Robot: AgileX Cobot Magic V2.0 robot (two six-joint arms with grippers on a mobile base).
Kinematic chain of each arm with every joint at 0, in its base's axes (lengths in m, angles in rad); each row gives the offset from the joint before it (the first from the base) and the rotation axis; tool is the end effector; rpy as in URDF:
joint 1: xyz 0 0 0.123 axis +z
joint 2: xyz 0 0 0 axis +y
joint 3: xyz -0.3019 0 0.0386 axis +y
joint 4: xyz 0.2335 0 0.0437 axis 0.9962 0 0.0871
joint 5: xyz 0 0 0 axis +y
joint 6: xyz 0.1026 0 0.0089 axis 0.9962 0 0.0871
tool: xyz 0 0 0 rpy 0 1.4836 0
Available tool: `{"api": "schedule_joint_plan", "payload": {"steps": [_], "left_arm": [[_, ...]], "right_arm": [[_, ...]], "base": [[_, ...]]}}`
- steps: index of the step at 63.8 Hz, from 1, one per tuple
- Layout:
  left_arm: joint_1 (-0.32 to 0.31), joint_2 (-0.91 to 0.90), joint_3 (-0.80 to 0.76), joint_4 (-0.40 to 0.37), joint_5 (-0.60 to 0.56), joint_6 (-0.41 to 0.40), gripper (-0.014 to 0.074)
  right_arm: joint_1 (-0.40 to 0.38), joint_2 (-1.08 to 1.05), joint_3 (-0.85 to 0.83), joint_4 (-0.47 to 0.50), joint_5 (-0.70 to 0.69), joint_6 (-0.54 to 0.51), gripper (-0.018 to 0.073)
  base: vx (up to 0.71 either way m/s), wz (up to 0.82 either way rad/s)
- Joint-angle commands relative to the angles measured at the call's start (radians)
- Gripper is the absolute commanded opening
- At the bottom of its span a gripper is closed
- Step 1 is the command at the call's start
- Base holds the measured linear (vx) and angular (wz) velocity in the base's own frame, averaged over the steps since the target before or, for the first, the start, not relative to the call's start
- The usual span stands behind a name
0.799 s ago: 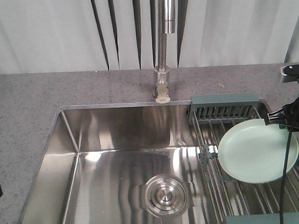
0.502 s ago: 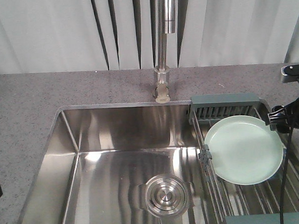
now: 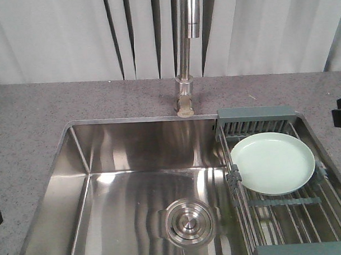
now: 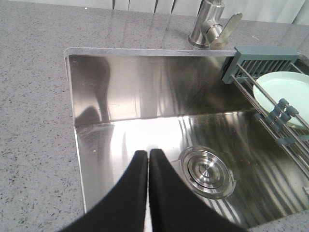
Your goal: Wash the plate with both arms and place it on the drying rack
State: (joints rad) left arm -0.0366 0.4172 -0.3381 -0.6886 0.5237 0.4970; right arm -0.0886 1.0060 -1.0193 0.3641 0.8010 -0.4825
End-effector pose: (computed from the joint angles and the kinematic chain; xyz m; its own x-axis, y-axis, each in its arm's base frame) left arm 0.0641 -0.0351 0.2666 -0.4363 -0.0997 -0.8943 0.2746 0.9317 -0.2378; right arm 0.1837 0.0101 0.3839 -0.5752 -0.1638 -0.8014 -0.2481 0.9685 -0.0198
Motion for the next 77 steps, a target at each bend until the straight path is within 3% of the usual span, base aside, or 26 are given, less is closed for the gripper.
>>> {"api": "schedule_joint_plan", "payload": {"steps": [1, 13, 24, 32, 45, 55, 67, 77], "left_arm": [[0.000, 0.006, -0.025, -0.034, -0.055, 0.002, -0.0006], [0.000, 0.006, -0.028, -0.066, -0.058, 0.000, -0.0006], [0.000, 0.039, -0.045, -0.230, -0.118, 0.027, -0.0006], [0.000, 0.152, -0.141, -0.365, -0.114, 0.151, -0.0006], [0.000, 0.464, -0.407, -0.611, 0.068, 0.338, -0.0006], [-0.004, 0.744, -0.602, -0.736, 0.228, 0.403, -0.0006], [-0.123, 1.071, -0.814, -0.793, 0.364, 0.400, -0.0006], [-0.245, 1.282, -0.931, -0.869, 0.376, 0.392, -0.0006]], "right_arm": [[-0.004, -0.123, 0.027, 0.107, -0.033, -0.085, -0.0009], [-0.004, -0.377, 0.250, 0.266, -0.067, -0.190, -0.0008], [-0.005, -0.580, 0.429, 0.322, -0.102, -0.209, -0.0008], [-0.005, -0.690, 0.509, 0.322, -0.162, -0.209, -0.0008], [-0.005, -0.740, 0.547, 0.321, -0.188, -0.212, -0.0008], [-0.005, -0.740, 0.551, 0.319, -0.190, -0.234, -0.0008], [-0.005, -0.740, 0.552, 0.316, -0.190, -0.234, -0.0008], [-0.005, -0.740, 0.552, 0.315, -0.188, -0.234, -0.0008]], "base": [[0.00, 0.00], [0.00, 0.00], [0.00, 0.00], [0.00, 0.00], [0.00, 0.00], [0.00, 0.00], [0.00, 0.00], [0.00, 0.00]]}}
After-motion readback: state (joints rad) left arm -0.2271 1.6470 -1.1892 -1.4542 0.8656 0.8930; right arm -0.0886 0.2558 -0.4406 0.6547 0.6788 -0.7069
